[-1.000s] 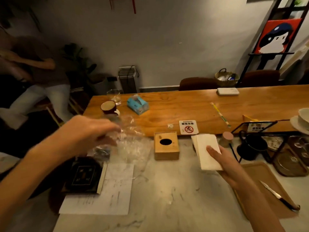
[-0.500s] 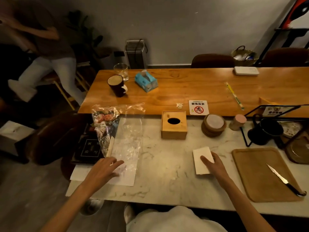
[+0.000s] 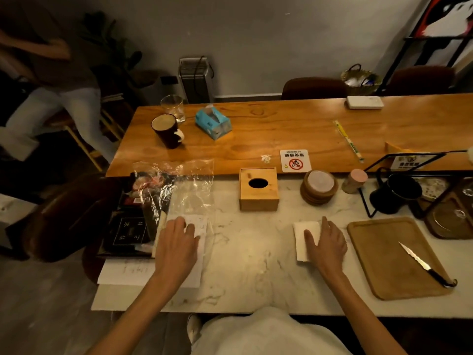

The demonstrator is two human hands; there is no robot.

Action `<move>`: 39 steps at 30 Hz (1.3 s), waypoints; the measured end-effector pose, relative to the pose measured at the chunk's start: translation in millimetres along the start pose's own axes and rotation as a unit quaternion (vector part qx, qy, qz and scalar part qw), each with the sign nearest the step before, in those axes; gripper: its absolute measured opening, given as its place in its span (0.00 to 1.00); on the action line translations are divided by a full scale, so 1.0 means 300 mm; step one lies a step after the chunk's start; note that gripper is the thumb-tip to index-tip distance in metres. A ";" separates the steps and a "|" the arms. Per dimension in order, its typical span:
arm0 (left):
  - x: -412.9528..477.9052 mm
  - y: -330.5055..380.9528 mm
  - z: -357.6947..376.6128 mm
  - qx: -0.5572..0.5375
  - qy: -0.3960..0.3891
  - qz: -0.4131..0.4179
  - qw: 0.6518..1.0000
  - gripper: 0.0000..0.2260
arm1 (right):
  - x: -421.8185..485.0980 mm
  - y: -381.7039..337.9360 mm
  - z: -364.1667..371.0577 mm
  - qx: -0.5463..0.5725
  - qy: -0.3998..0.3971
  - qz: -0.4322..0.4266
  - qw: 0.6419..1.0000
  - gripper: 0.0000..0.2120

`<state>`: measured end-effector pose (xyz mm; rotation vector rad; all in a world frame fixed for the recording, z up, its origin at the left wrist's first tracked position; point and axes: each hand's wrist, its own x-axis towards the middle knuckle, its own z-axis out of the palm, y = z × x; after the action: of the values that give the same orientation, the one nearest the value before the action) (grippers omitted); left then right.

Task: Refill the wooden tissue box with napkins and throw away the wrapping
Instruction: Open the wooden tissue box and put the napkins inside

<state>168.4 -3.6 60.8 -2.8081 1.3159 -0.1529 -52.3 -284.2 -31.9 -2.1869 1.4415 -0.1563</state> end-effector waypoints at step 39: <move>0.578 0.345 0.362 -0.674 -0.120 -0.196 0.702 0.24 | 0.224 -0.433 0.089 0.410 -0.207 0.028 0.888 0.26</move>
<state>211.1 -204.0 -42.1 -3.8230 0.7862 1.8517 93.5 -294.7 -5.4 -1.3692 0.9422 -0.2143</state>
